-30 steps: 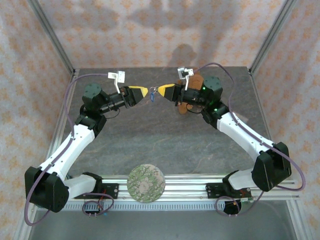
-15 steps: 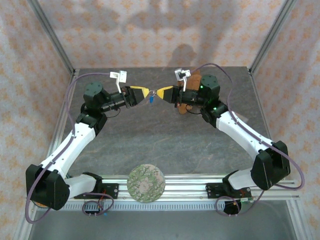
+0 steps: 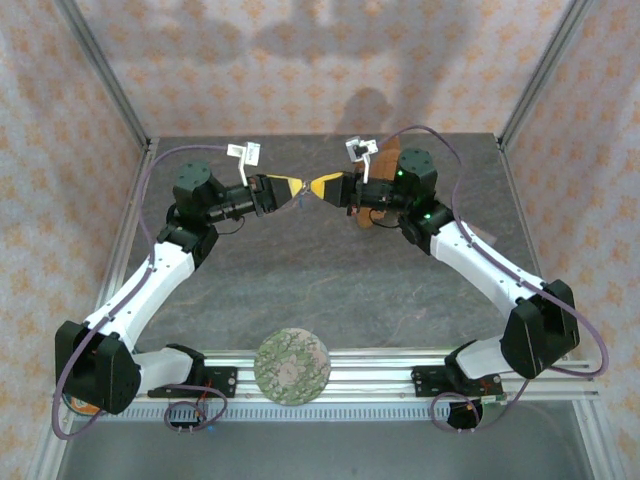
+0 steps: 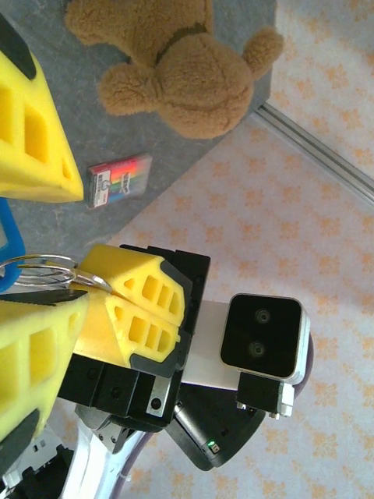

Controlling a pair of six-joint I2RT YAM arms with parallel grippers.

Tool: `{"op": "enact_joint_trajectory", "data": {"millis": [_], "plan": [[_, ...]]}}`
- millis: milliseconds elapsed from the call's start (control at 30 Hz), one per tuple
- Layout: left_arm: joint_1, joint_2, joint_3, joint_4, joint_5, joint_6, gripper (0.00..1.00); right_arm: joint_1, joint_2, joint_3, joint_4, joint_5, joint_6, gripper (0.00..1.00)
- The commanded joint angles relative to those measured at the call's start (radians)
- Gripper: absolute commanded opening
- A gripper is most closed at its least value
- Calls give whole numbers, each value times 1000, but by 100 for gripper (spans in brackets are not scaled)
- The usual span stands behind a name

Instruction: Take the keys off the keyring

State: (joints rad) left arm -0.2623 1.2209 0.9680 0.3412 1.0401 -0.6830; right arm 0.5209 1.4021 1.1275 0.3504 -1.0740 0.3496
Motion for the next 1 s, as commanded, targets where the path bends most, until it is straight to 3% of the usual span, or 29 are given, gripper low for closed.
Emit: {"op": "enact_joint_trajectory", "data": {"millis": [0,233,533,833,967], "plan": [[-11,3,35,41,25,-1,33,7,2,35,10,-20,-18,0],[-11,0,34,52,21,-9,23,8,-1,35,-6,-15,-32,0],[-11,-6,33,52,8,-9,26,9,-9,32,-11,-10,-39,0],[-11,-8,32,66,15,-19,1,8,-15,29,-10,10,-44,0],[-11,-12,25,81,5,-22,0,9,-24,19,7,29,-42,0]]}}
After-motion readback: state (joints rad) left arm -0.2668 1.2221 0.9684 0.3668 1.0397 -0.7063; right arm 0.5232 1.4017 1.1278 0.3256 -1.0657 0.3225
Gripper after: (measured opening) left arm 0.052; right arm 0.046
